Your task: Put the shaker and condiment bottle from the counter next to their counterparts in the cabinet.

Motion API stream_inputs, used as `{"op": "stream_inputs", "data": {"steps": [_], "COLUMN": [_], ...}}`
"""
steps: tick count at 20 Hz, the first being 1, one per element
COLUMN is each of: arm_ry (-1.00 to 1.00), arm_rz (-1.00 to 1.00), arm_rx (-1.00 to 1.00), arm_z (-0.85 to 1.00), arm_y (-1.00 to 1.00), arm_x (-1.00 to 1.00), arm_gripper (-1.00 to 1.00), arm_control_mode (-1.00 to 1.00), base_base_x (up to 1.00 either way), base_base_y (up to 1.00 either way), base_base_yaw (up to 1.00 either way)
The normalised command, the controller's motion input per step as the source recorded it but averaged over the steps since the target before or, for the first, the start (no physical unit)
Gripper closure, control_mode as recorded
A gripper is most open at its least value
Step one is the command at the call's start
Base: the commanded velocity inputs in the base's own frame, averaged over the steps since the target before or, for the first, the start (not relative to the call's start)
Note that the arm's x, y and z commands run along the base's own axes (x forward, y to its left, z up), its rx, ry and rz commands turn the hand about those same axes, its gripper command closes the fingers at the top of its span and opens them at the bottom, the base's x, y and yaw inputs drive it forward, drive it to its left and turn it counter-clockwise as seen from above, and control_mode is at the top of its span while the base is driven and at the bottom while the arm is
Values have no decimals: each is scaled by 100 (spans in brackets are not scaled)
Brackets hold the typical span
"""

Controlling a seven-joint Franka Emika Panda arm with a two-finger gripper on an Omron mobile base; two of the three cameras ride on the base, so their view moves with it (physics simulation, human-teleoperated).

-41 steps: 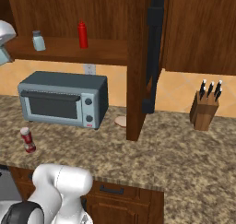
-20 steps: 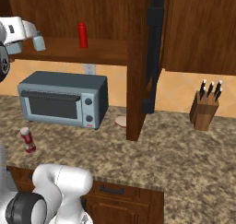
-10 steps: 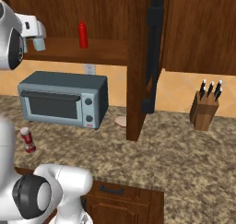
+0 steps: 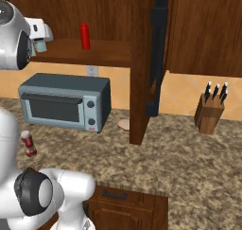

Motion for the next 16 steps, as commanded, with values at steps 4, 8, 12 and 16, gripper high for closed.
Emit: {"op": "stream_inputs", "data": {"steps": [4,8,12,16], "arm_ry": [0,1,4,3], "arm_rz": [0,0,0,0], "arm_rx": [0,0,0,3], "arm_z": [-10,-25,-25,-15], "arm_y": [0,0,1,0], "arm_x": [67,44,52,44], "arm_gripper": [100,100,100,100], "arm_control_mode": [-100,-100,-100,-100], "base_base_x": [0,0,0,0], "base_base_y": [0,0,0,0], "base_base_yaw": [0,0,0,0]}}
